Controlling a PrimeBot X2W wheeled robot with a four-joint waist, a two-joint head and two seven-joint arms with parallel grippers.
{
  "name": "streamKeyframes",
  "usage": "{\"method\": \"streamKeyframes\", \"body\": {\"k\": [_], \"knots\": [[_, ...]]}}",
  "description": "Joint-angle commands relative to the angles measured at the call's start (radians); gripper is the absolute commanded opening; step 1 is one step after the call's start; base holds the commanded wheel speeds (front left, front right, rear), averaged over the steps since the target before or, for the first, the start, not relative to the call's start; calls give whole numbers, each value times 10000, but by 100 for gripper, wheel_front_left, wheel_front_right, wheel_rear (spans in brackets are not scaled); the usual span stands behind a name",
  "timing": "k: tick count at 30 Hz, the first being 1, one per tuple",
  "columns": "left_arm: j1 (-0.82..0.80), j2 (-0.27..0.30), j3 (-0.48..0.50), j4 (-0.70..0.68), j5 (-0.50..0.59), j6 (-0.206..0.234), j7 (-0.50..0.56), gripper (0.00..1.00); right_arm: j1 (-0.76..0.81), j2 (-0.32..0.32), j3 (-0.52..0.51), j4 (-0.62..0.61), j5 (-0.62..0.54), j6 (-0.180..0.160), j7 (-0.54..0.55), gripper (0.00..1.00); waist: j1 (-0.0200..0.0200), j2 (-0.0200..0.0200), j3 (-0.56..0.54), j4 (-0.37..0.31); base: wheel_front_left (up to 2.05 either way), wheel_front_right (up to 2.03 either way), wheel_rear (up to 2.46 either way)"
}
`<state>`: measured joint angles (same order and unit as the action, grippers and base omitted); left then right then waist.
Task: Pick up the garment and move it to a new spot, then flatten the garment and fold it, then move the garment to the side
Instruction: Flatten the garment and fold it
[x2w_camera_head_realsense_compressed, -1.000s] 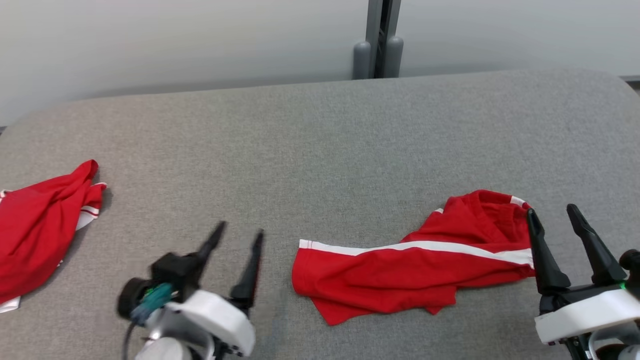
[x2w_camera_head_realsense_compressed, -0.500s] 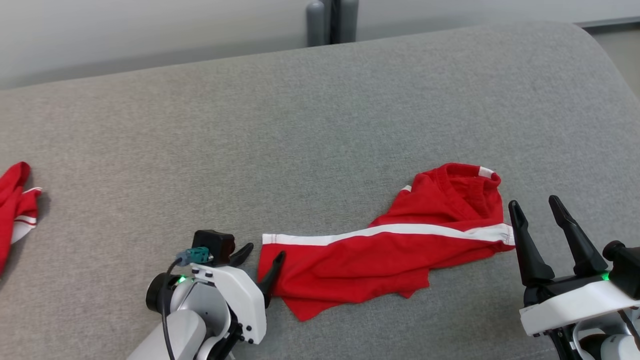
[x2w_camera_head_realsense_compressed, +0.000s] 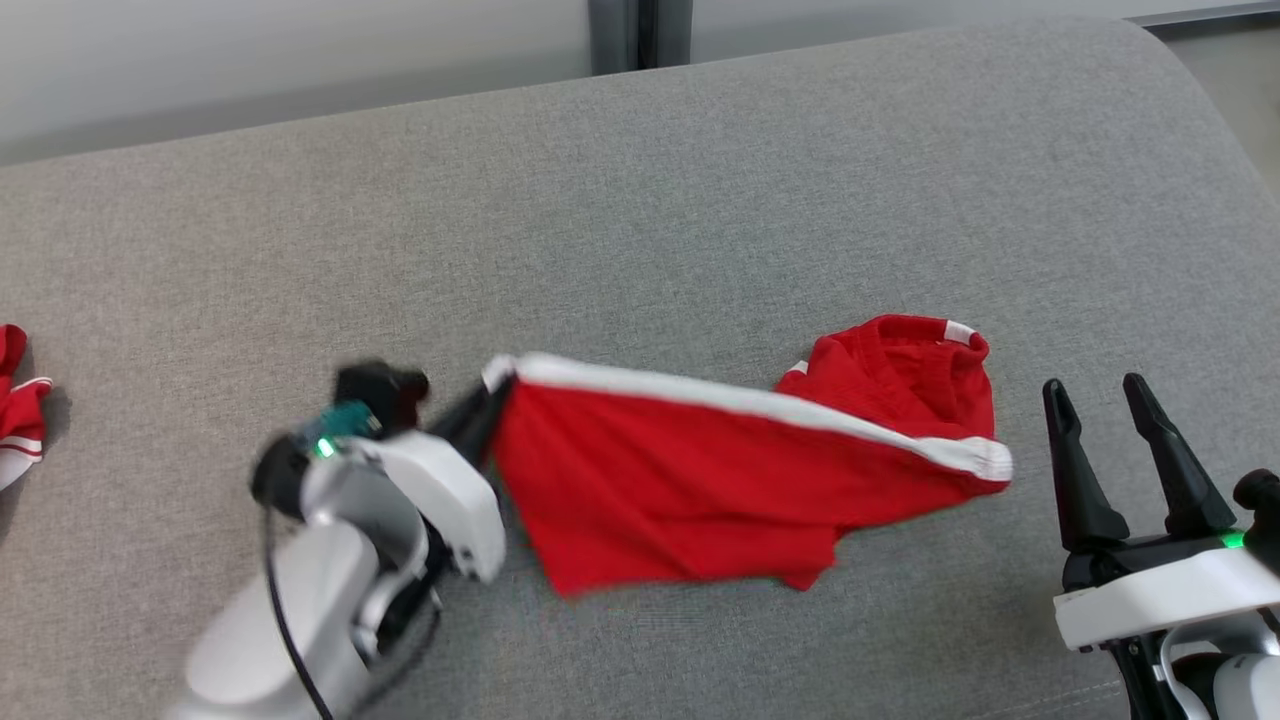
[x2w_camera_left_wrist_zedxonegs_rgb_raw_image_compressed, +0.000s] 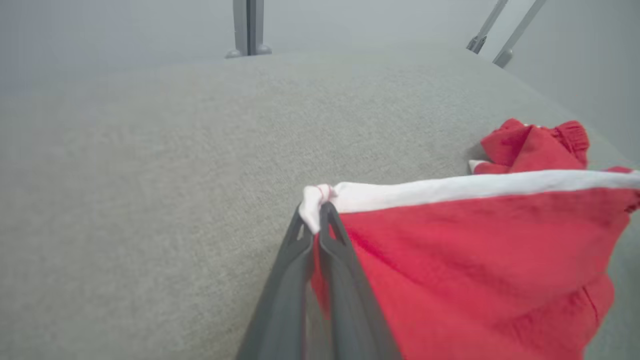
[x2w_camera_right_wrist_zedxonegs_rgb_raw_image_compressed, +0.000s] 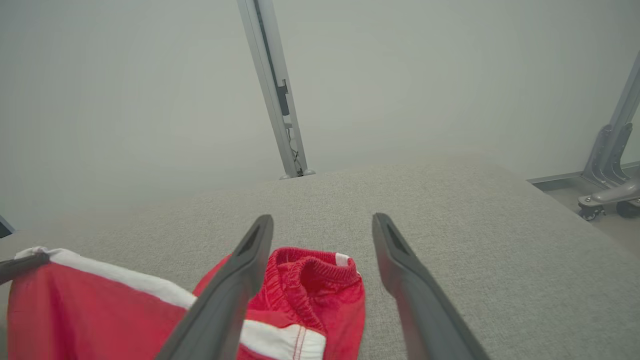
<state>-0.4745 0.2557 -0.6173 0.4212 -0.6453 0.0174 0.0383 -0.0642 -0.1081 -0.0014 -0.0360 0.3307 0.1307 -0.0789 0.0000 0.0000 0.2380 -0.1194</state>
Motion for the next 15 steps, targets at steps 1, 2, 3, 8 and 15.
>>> {"method": "streamKeyframes", "body": {"k": [1,2,3,8,15], "knots": [[-286,138,131,-56,72,49,-112,0,-117,-30,-54,11,42,1,-63,100,0,0,-18,-2,0,0,0],[-515,215,211,-104,195,97,-291,0,-138,-25,-52,29,66,1,-78,100,0,0,-41,-7,0,0,0],[-768,292,324,-156,265,119,-451,0,-155,-23,-40,52,101,-1,-62,100,0,0,-63,-18,0,0,0],[-1691,640,614,-351,616,155,-917,0,-219,-71,-73,120,202,1,-74,100,0,0,-187,-9,0,0,0],[-366,1049,557,-878,384,441,-767,0,57,-20,-229,57,312,1,-25,100,0,0,-155,184,0,0,0]]}}
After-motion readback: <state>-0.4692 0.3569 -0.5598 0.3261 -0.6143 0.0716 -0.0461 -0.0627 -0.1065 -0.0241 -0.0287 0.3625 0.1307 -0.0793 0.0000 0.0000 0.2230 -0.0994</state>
